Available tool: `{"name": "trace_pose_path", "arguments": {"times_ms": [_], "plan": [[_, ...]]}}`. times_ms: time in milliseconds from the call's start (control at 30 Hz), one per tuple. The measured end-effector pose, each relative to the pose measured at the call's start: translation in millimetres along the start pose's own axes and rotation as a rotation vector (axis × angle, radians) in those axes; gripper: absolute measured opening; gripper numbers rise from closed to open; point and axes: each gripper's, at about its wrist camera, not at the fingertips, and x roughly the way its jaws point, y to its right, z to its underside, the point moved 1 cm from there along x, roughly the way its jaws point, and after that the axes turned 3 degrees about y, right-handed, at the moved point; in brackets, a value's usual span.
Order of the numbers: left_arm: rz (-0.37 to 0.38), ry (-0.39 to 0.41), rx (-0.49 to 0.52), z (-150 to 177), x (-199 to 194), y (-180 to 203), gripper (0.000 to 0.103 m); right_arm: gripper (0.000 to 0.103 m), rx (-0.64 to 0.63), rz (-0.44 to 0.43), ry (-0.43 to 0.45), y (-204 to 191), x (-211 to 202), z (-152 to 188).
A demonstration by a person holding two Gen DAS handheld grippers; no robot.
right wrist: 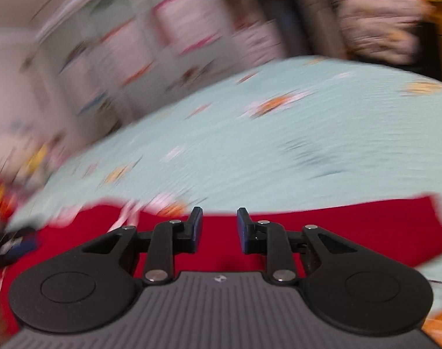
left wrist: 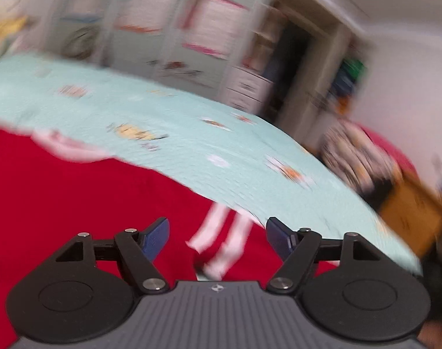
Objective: Fold clothes
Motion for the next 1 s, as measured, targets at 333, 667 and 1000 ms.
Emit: {"name": "trace_pose_path", "arguments": {"times_ms": [333,667,1000], "plan": [[-0.024,-0.039,-0.089,24,42,-38,0.07,0.0,0.198,0.199,0.002,43,29,15],[0.032,-0.05,-0.131,22,44,-50,0.072,0.016,-0.112,0.029,-0.115,-49,58,11],[0.049,-0.07,-0.119,22,43,-51,0.072,0.012,0.009,0.249,-0.059,-39,86,-2]]}}
